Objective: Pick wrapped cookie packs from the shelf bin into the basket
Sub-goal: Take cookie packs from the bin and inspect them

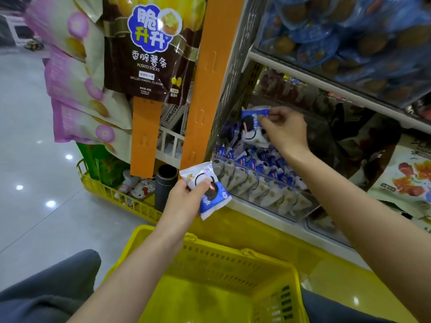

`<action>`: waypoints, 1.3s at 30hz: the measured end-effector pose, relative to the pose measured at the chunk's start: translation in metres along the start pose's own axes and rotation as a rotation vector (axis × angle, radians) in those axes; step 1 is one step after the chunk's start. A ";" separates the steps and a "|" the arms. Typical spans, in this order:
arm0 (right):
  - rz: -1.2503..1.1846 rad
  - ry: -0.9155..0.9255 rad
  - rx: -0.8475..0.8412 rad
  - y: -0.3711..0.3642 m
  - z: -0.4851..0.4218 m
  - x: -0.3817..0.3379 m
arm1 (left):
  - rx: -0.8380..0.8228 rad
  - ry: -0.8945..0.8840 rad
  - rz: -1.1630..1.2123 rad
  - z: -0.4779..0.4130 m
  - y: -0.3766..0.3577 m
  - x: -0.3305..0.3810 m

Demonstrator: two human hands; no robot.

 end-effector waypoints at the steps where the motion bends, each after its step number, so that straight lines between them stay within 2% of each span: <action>1: -0.073 -0.046 -0.041 0.003 0.010 -0.003 | -0.021 0.023 0.043 0.002 -0.003 0.001; 4: -0.354 -0.233 -0.325 -0.002 0.054 -0.011 | -0.129 0.019 0.096 0.009 -0.012 0.006; 7: -0.400 -0.307 -0.537 -0.015 0.102 -0.015 | -0.217 0.013 0.128 0.016 -0.019 0.007; 10: -0.384 -0.278 -0.581 -0.024 0.129 -0.019 | -0.268 -0.006 0.159 0.023 -0.022 0.008; 12: -0.390 -0.221 -0.574 -0.025 0.136 -0.024 | -0.232 -0.016 0.125 0.025 -0.019 0.006; 16: -0.155 -0.141 -0.453 -0.013 0.134 -0.022 | -0.232 0.000 0.108 0.026 -0.015 0.006; 21: -0.200 -0.316 -0.714 -0.017 0.137 -0.014 | -0.284 0.016 0.133 0.026 -0.014 0.011; 28: -0.123 -0.287 -0.770 -0.014 0.122 -0.013 | -0.330 0.013 0.160 0.027 -0.014 0.012; 31: -0.074 -0.263 -0.667 -0.006 0.100 -0.012 | -0.239 0.038 0.183 0.020 -0.007 0.011; 33: -0.079 -0.243 -0.484 0.001 0.072 -0.008 | -0.147 0.054 0.206 0.014 0.001 0.009; 36: -0.135 -0.286 -0.203 0.000 0.031 0.005 | -0.100 0.051 0.202 0.011 0.005 0.010; 39: -0.104 -0.322 -0.104 -0.017 0.001 0.022 | -0.090 0.047 0.204 0.010 0.005 0.012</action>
Point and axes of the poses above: each hand's wrist, its own z-axis away from the middle knuckle, its own y-axis out of the back of the hand, x = y × z, the point moved 5 cm from there along -z, towards the middle knuckle, and after that the axes turned 3 degrees about -x, right-handed, at the moved point
